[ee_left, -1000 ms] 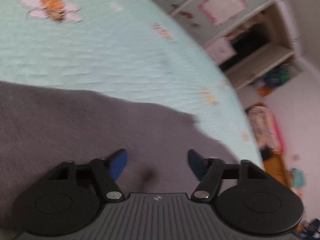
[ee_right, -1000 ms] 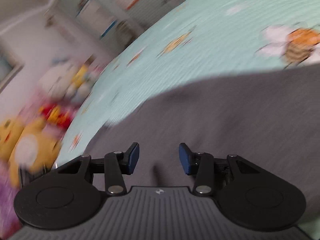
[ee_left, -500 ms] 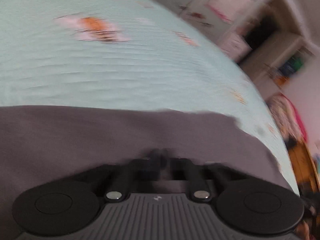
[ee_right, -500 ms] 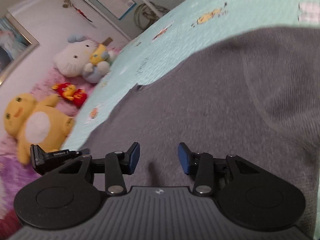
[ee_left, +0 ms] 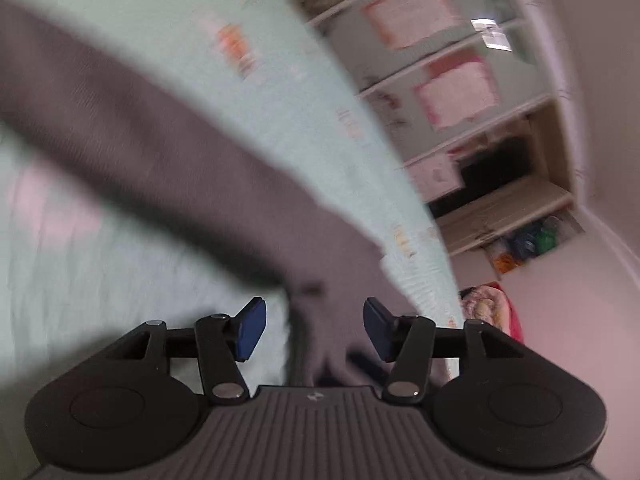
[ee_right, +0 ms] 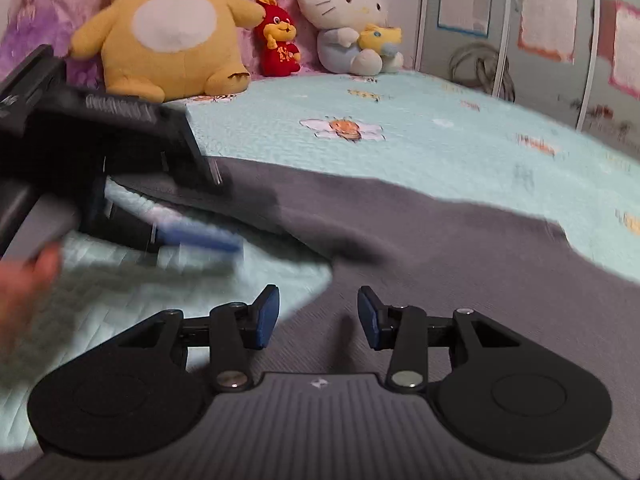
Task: Fold clothes
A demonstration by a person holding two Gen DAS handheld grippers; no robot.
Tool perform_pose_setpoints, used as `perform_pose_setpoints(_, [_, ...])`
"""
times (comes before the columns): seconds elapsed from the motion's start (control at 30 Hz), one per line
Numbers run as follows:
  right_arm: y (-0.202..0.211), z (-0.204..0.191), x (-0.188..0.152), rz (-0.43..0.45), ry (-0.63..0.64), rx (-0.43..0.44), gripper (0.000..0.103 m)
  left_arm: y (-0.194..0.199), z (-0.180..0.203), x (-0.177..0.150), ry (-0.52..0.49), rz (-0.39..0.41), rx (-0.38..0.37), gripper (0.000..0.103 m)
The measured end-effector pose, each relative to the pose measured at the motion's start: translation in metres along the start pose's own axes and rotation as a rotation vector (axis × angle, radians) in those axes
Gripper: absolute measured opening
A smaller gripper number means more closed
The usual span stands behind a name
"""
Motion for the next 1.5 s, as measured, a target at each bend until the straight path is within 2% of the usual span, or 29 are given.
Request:
perform_pose_setpoints(0.07, [-0.010, -0.008, 0.002, -0.002, 0.029, -0.048, 0.044, -0.010, -0.006, 0.002, 0.015, 0.001, -0.011, 0.056])
perform_pose_setpoints(0.1, [-0.015, -0.012, 0.003, -0.003, 0.044, -0.072, 0.044, -0.014, -0.011, 0.009, 0.019, 0.024, 0.006, 0.056])
perform_pose_setpoints(0.23, [-0.034, -0.023, 0.006, -0.016, 0.087, -0.154, 0.042, -0.019, -0.017, 0.030, 0.062, 0.090, -0.030, 0.056])
perform_pose_setpoints(0.3, [-0.040, -0.024, 0.004, -0.032, 0.093, -0.178, 0.042, -0.029, -0.014, 0.040, 0.066, 0.082, -0.070, 0.056])
perform_pose_setpoints(0.4, [-0.046, -0.024, 0.002, -0.039, 0.119, -0.203, 0.039, -0.033, -0.017, 0.048, 0.073, 0.052, -0.088, 0.057])
perform_pose_setpoints(0.47, [-0.049, -0.024, 0.000, -0.044, 0.136, -0.219, 0.037, -0.035, -0.023, 0.053, 0.070, 0.044, -0.067, 0.043])
perform_pose_setpoints(0.5, [-0.051, -0.024, 0.000, -0.046, 0.145, -0.227, 0.037, -0.037, -0.025, 0.056, 0.069, 0.041, -0.056, 0.033])
perform_pose_setpoints(0.53, [-0.053, -0.024, -0.001, -0.048, 0.154, -0.234, 0.037, -0.037, -0.024, 0.058, 0.048, 0.039, -0.049, 0.018])
perform_pose_setpoints(0.57, [-0.054, -0.023, -0.001, -0.045, 0.165, -0.238, 0.037, -0.037, -0.021, 0.061, 0.021, 0.037, -0.044, 0.011])
perform_pose_setpoints(0.7, [-0.057, -0.025, -0.002, -0.032, 0.218, -0.236, 0.037, -0.039, -0.012, 0.071, -0.054, 0.016, -0.023, 0.006])
perform_pose_setpoints(0.83, [-0.060, -0.026, 0.000, -0.032, 0.257, -0.224, 0.030, -0.041, -0.011, 0.074, -0.101, -0.001, 0.010, 0.005])
perform_pose_setpoints(0.9, [-0.060, -0.023, 0.000, -0.042, 0.259, -0.207, 0.017, -0.040, -0.013, 0.073, -0.111, -0.005, 0.024, 0.005])
perform_pose_setpoints(1.0, [-0.057, -0.015, -0.001, -0.053, 0.227, -0.145, 0.009, -0.038, -0.020, 0.070, -0.103, -0.003, 0.038, 0.005])
perform_pose_setpoints(1.07, [-0.054, -0.009, -0.002, -0.051, 0.214, -0.105, 0.007, -0.035, -0.027, 0.066, -0.079, 0.004, 0.041, 0.007])
perform_pose_setpoints(1.17, [-0.052, -0.007, -0.009, -0.025, 0.228, -0.081, 0.006, -0.025, -0.035, 0.061, -0.034, 0.030, 0.011, 0.018])
perform_pose_setpoints(1.23, [-0.051, -0.008, -0.013, -0.003, 0.230, -0.086, 0.007, -0.009, -0.040, 0.059, 0.006, 0.081, 0.002, 0.032])
perform_pose_setpoints(1.3, [-0.051, -0.011, -0.015, 0.013, 0.245, -0.101, 0.007, 0.016, -0.050, 0.058, 0.085, 0.164, -0.031, 0.037])
perform_pose_setpoints(1.43, [-0.052, -0.009, -0.014, 0.028, 0.260, -0.114, 0.007, 0.075, -0.071, 0.065, 0.185, 0.366, -0.030, 0.039])
perform_pose_setpoints(1.5, [-0.052, -0.006, -0.013, 0.027, 0.248, -0.105, 0.007, 0.096, -0.083, 0.076, 0.218, 0.429, -0.020, 0.039])
Point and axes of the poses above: each gripper's, at about its wrist camera, not at the fingertips, and y roughly against the way its jaws point, z to its right, x to its top, the point moved 6 cm from there along -y, roughly the way its jaws point, and after that the axes turned 13 degrees about -x, right-handed, at the moved point
